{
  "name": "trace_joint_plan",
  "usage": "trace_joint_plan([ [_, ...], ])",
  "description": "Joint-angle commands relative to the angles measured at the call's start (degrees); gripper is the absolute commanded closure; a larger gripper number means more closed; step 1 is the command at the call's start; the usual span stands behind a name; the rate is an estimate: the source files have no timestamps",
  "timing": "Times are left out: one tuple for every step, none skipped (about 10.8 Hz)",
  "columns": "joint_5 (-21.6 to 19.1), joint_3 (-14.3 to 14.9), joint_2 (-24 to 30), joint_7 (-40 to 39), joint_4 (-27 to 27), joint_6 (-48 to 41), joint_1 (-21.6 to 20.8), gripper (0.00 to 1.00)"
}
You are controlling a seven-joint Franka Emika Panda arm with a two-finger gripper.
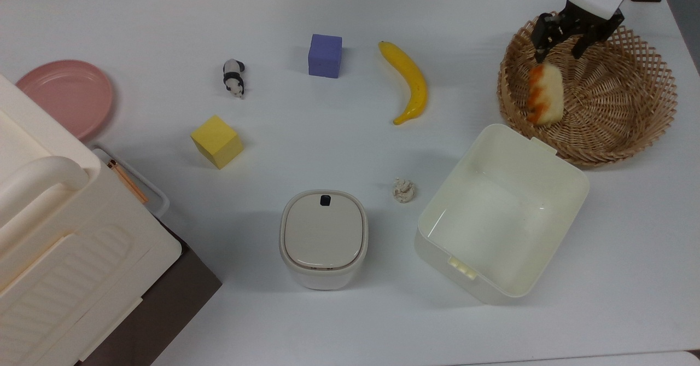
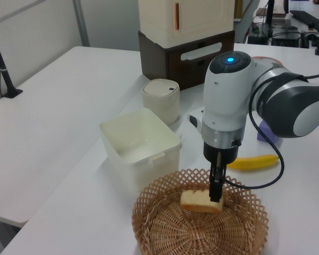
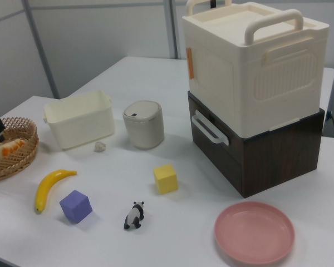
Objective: Put the bread in the basket
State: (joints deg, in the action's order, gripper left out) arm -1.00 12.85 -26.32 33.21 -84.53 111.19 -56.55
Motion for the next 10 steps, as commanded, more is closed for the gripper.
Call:
trace_joint_plan([
  [0.3,1.13,1.0,1.77,0.86,-0.53,-0.41,0.0],
  [0.74,1.04,3.79,1.42,0.42,-1.5,0.29,0.0],
  [0.91,0.86,6.34,0.72,0.16,-5.51,2.73,0.0],
  [1.18,-0.36,9.41,-2.16,0.24,-9.55,7.46,0.0],
  [1.09,-1.85,12.75,-5.84,0.16,-13.07,12.03,0.0],
  [0.74,-4.65,16.35,-10.66,0.16,-18.24,20.08,0.0],
  [0.48,-9.03,18.91,-14.54,0.07,-20.21,28.34,0.0],
  [0.39,-12.46,20.76,-17.45,0.07,-22.49,35.99,0.0],
  [0.39,-13.45,22.0,-20.0,-0.02,-24.51,41.03,0.0],
  [0.39,-12.77,22.97,-22.38,-0.46,-25.06,43.95,0.0],
])
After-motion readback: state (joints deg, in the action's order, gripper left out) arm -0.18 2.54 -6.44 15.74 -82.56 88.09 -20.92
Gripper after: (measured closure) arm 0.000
